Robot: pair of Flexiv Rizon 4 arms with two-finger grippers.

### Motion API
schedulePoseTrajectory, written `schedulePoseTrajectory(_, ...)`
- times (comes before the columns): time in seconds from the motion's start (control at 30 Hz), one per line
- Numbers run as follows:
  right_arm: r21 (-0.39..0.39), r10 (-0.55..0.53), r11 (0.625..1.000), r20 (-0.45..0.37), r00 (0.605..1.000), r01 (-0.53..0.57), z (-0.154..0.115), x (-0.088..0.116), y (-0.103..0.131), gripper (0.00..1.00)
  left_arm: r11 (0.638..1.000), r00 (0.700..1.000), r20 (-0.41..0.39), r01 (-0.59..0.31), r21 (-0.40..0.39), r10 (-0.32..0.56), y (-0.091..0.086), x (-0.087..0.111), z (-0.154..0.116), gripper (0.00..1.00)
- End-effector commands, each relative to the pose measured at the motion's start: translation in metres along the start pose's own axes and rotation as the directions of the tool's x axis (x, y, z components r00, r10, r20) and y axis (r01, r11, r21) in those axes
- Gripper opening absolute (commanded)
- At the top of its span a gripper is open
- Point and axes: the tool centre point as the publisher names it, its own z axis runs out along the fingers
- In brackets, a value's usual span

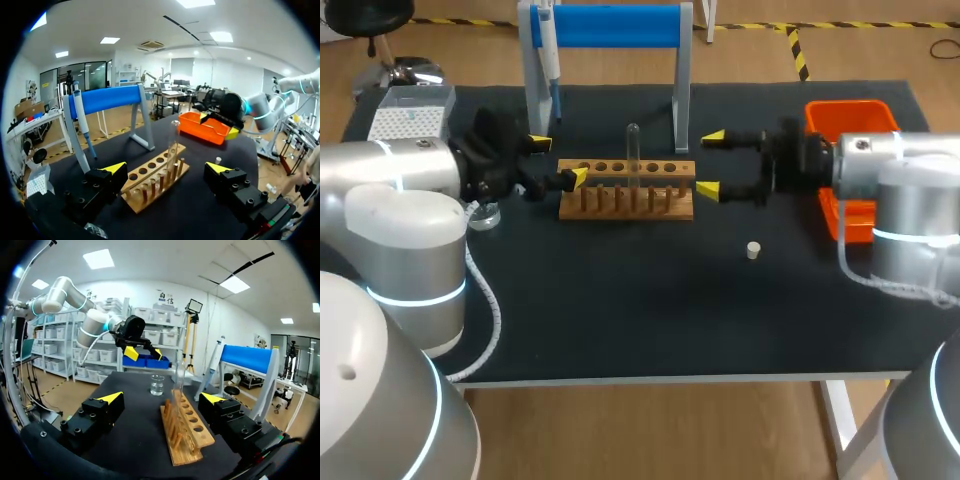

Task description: Invert the test tube, pick up the pipette, mount the tip to pipette, aspirate from beaker and dispense into the tube, eject the tip, return the pipette, and cap with the stopper.

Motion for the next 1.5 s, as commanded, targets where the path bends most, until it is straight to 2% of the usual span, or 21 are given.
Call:
schedulePoseTrajectory(0.03,-0.016,0.016,1.000,-0.163,0.986,-0.018,0.022,-0.017,-0.003,1.00,1.000,1.000,0.003,0.001,0.005,-0.001,0.001,0.001,0.001,1.00)
schedulePoseTrajectory(0.47,-0.056,0.064,0.995,-0.228,0.972,-0.078,0.058,-0.031,0.000,1.00,1.000,1.000,0.003,0.001,0.005,-0.001,0.001,0.001,0.001,1.00)
schedulePoseTrajectory(0.83,-0.071,0.085,0.992,-0.254,0.963,-0.107,0.077,-0.032,0.000,1.00,1.000,1.000,0.003,0.001,0.005,-0.001,0.001,0.001,0.001,1.00)
schedulePoseTrajectory(1.5,-0.059,0.072,0.994,-0.245,0.967,-0.089,0.105,-0.035,0.001,0.89,1.000,1.000,0.003,0.001,0.005,-0.001,0.001,0.001,0.001,1.00)
